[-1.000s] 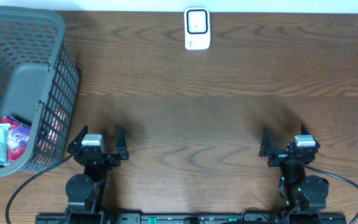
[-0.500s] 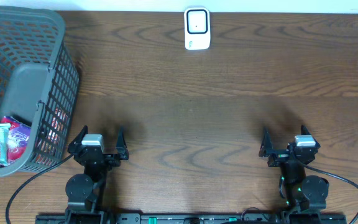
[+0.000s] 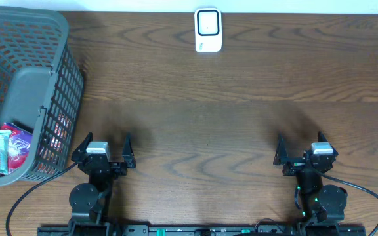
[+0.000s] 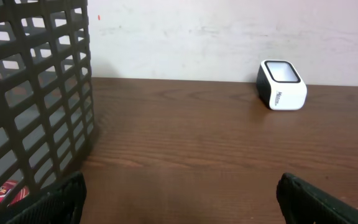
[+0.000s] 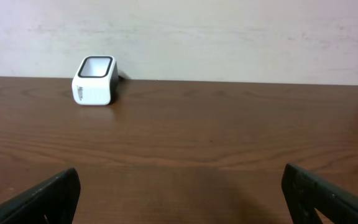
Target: Scan the item barcode
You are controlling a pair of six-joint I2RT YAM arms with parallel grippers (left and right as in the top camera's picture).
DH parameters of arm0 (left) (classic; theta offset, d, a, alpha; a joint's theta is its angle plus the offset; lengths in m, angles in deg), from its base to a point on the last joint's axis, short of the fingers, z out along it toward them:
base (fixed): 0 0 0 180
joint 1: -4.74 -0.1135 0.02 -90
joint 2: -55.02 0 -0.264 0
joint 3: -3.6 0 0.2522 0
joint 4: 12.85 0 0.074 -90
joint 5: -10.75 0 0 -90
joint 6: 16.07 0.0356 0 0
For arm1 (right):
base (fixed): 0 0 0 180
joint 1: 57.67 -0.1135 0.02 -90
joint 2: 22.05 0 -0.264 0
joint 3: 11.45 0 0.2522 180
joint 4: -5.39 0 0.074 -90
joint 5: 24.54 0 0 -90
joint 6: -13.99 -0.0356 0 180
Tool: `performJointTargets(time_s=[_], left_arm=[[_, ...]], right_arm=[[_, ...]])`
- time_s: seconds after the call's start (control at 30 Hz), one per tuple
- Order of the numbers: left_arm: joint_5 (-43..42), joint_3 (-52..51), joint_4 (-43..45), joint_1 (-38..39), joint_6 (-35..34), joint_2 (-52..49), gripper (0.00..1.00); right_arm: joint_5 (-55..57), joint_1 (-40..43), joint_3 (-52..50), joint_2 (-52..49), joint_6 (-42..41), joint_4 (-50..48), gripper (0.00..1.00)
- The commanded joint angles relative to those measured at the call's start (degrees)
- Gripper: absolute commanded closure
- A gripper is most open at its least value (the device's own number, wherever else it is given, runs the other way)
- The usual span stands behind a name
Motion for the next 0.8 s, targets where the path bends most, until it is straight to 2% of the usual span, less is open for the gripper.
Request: performJointTargets(time_s=[0.0,0.13,0.2,0.27,0.3,0.4,0.53,0.67,0.77], left_arm=[[1.7,-0.7,-2.6,-0.3,0.8,0.3,0.02],[1.8,-0.7,-2.6,-0.3,0.8,0.3,0.03],[1.2,-0.7,0.5,-0.2,0.3,0.3,0.02],[-2.6,-0.7,4.9,-0.2,-1.0,0.3,0.02],[-4.4,-0.7,9.8,-0.2,-1.0,0.3,0.03],[-4.7,-0.7,20.9,-0.2,-1.4,0.3,0.02],[-9.8,-0.7,31.7,-0.2,-2.0,0.3,0.02],[-11.3,-0.6,40.0,-0.3,-1.4,0.2,0.02],[-11.3,0.3,42.6,-0.3,2.7,-0.8,0.03]], right_arm=[[-0.2,0.4,-0.1,0.0,0.0,0.2,0.01],[-0.2,0.4,-0.1,0.0,0.0,0.2,0.01],[-0.2,0.4,-0.1,0.0,0.0,0.2,0.01],[-0.2,0.4,-0.1,0.0,0.0,0.2,0.01],[-0.2,0.4,-0.1,0.0,0.0,0.2,0.01],[-0.2,0.4,-0.1,0.0,0.0,0.2,0.01],[-0.2,0.4,-0.1,0.0,0.0,0.2,0.01],[-0.2,0.4,-0.1,0.0,0.0,0.2,0.01],[-0.2,0.4,-0.1,0.0,0.0,0.2,0.01]])
